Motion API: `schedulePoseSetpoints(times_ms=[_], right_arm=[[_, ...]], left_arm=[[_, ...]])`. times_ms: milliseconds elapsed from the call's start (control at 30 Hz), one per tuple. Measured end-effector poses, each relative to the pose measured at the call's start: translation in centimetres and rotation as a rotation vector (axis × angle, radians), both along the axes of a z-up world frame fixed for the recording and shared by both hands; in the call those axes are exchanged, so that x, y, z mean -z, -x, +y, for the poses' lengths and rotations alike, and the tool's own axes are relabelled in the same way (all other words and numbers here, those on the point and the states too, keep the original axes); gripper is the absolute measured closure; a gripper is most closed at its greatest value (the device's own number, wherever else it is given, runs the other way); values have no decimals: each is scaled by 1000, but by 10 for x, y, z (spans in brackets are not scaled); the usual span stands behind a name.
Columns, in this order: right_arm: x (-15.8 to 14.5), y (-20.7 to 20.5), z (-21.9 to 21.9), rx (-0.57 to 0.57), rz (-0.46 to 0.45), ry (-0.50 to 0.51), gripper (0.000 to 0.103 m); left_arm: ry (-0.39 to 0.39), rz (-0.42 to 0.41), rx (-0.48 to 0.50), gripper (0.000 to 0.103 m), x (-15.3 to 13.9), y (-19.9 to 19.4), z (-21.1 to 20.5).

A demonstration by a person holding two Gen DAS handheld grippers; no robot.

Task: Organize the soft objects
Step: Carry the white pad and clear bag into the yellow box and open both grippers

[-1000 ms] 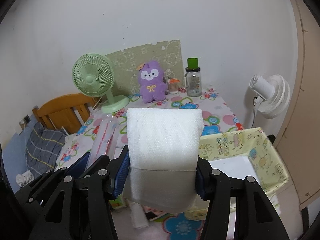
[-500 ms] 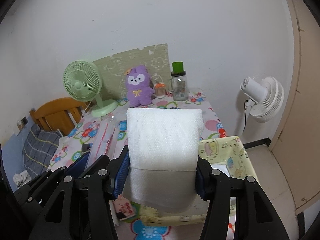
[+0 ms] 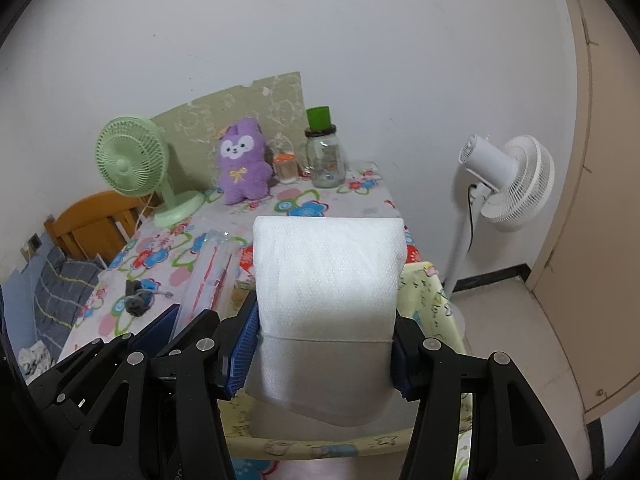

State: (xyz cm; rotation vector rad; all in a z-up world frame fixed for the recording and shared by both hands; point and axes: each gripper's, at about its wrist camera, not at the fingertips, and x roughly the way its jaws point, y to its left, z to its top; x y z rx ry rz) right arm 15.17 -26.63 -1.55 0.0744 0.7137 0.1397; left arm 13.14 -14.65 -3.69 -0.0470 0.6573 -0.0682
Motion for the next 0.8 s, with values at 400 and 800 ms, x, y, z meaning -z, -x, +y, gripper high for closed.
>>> schedulePoseSetpoints(times_ms=[400,800], right_arm=[[30,-12,-25,26,71,12,44],[31,-15,-31,44,17,4,6]], left_arm=[[-16,87,44,71,28,-14,-28],[-18,81,66,18,25,-14,-31]])
